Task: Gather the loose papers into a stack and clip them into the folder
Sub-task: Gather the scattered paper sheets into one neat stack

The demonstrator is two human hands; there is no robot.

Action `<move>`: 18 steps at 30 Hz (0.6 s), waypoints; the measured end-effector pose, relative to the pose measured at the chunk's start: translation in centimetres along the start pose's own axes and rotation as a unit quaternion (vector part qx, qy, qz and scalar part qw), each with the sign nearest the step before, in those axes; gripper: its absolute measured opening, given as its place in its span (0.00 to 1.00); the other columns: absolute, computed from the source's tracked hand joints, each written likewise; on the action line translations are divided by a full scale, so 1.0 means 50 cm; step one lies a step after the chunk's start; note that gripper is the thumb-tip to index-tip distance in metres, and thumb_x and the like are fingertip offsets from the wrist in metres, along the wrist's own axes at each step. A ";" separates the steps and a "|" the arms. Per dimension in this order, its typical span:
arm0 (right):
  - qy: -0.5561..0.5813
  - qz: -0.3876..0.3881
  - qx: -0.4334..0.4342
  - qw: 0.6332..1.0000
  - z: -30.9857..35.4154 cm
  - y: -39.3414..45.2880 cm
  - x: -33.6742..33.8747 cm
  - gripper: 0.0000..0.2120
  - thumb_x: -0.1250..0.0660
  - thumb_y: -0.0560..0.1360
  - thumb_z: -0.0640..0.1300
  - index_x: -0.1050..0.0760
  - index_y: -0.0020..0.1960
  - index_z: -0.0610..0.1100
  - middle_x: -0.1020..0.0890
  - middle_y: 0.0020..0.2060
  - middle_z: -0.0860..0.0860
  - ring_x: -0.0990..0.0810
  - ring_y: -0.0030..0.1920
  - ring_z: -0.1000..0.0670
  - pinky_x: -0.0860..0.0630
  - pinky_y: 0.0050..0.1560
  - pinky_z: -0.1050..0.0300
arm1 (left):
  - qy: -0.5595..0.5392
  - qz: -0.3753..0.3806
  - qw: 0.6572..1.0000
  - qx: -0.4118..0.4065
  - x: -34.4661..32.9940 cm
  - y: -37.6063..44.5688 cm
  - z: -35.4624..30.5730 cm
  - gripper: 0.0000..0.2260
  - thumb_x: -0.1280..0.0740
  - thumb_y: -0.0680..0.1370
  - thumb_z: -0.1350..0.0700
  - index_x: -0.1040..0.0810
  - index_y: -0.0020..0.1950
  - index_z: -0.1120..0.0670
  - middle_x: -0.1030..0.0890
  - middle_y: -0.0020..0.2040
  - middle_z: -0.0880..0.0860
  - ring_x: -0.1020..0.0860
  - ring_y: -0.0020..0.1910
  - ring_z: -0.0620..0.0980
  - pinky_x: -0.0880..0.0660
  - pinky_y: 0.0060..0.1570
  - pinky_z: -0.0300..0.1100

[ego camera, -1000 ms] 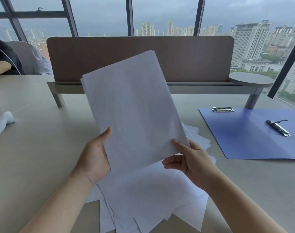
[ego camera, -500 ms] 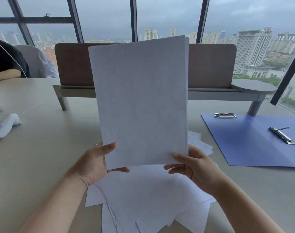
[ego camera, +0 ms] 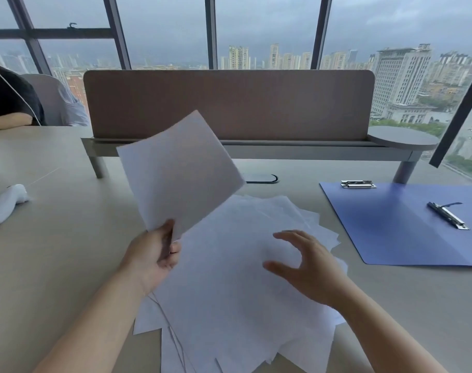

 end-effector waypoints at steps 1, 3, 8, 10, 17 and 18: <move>-0.064 0.040 0.007 0.997 0.002 -0.005 -0.007 0.43 0.35 0.64 0.76 0.37 0.75 0.61 0.34 0.74 0.61 0.41 0.77 0.56 0.44 0.76 0.54 | -0.028 0.004 0.999 0.029 0.004 0.004 0.004 0.06 0.37 0.81 0.57 0.25 0.44 0.53 0.28 0.27 0.49 0.35 0.16 0.43 0.47 0.16 0.30; -0.110 0.081 -0.001 0.991 0.006 -0.010 -0.018 0.50 0.38 0.63 0.79 0.47 0.79 0.60 0.42 0.79 0.58 0.48 0.80 0.54 0.50 0.78 0.54 | -0.054 0.013 0.997 0.058 0.005 0.006 0.012 0.06 0.39 0.81 0.57 0.25 0.46 0.55 0.29 0.26 0.49 0.38 0.15 0.43 0.47 0.16 0.30; -0.001 0.003 -0.081 0.997 0.015 0.002 -0.004 0.49 0.31 0.67 0.71 0.47 0.80 0.57 0.39 0.78 0.57 0.38 0.77 0.52 0.37 0.72 0.53 | -0.043 0.014 0.997 0.063 -0.005 0.005 0.031 0.04 0.40 0.82 0.59 0.27 0.51 0.56 0.31 0.25 0.49 0.41 0.15 0.43 0.48 0.17 0.31; 0.007 0.029 -0.096 0.995 0.016 0.006 -0.006 0.52 0.31 0.64 0.73 0.50 0.80 0.57 0.40 0.79 0.56 0.41 0.78 0.51 0.40 0.75 0.52 | -0.017 0.015 0.999 0.050 -0.006 0.007 0.032 0.02 0.39 0.82 0.58 0.27 0.51 0.56 0.32 0.26 0.49 0.41 0.16 0.43 0.48 0.19 0.32; -0.114 0.142 -0.068 0.981 0.009 -0.001 -0.051 0.73 0.46 0.45 0.85 0.62 0.81 0.52 0.60 0.81 0.53 0.64 0.80 0.52 0.64 0.79 0.45 | 0.103 0.076 0.992 0.022 -0.006 -0.003 0.010 0.07 0.34 0.77 0.56 0.29 0.41 0.56 0.32 0.24 0.52 0.37 0.17 0.47 0.41 0.20 0.34; -0.114 0.143 -0.067 0.981 0.008 0.001 -0.050 0.73 0.46 0.45 0.85 0.62 0.81 0.51 0.59 0.81 0.54 0.63 0.80 0.53 0.64 0.79 0.46 | 0.113 0.064 0.991 0.017 -0.004 -0.002 0.007 0.07 0.33 0.77 0.56 0.28 0.40 0.56 0.31 0.24 0.52 0.35 0.18 0.49 0.37 0.20 0.35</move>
Point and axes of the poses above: each hand's wrist, its own y-axis towards the middle knuckle, its own x-axis out of the back of the hand, z = x × y, the point moved 4 cm from there along y, towards the middle knuckle
